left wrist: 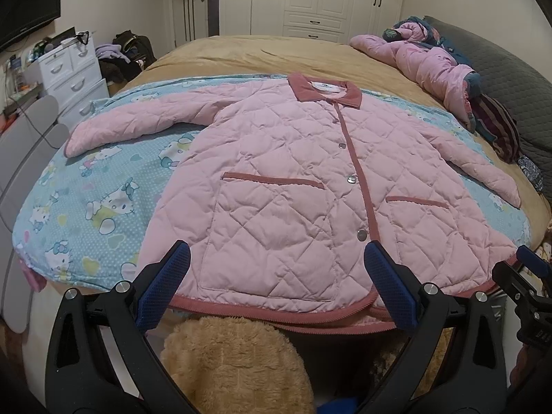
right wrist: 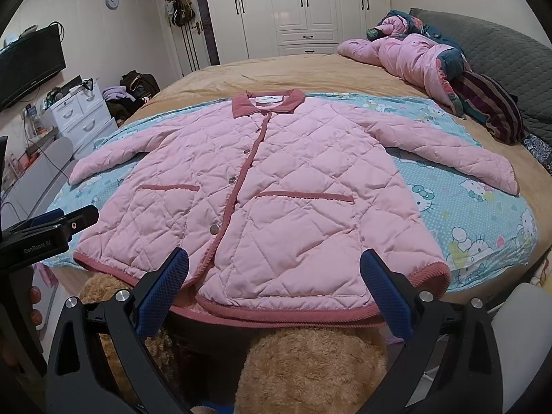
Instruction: Fold large clothes
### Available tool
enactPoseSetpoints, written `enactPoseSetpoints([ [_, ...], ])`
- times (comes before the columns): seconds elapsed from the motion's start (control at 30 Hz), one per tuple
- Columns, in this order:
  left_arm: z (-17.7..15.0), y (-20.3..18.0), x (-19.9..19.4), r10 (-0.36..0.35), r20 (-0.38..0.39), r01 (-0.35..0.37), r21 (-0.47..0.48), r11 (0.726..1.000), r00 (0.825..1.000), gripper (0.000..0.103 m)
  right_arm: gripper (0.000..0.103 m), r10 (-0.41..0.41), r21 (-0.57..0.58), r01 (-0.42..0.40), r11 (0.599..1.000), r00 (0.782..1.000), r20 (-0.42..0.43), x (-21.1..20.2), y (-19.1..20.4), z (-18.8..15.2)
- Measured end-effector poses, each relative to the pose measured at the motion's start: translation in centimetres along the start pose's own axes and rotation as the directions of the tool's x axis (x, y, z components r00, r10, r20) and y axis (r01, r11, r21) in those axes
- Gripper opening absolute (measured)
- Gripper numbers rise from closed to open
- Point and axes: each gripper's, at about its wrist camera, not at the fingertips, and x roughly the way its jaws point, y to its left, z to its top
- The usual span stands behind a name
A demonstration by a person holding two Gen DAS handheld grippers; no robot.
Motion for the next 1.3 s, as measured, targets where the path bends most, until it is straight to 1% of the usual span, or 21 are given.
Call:
enactPoseSetpoints([
  [0.53, 0.4, -0.1, -0.5, -0.009, 0.010, 0.009, 0.010, 1.000, 1.000, 0.094, 0.099, -0.001, -0.002, 0.001, 1.000, 1.000, 0.002, 0.0, 0.0, 0.0],
  [1.1, 0.3, -0.5, -0.2, -0.009, 0.004, 0.009, 0.017, 1.000, 1.000, 0.094, 0.099, 0.000, -0.003, 0.000, 1.000, 1.000, 0.002, 0.0, 0.0, 0.1],
  [1.3, 0.4, -0.9, 0.0, -0.002, 0.006, 0.001, 0.027, 1.000, 1.000, 0.094, 0.099, -0.003, -0.006, 0.003, 1.000, 1.000, 0.000, 0.2, 0.0, 0.6],
])
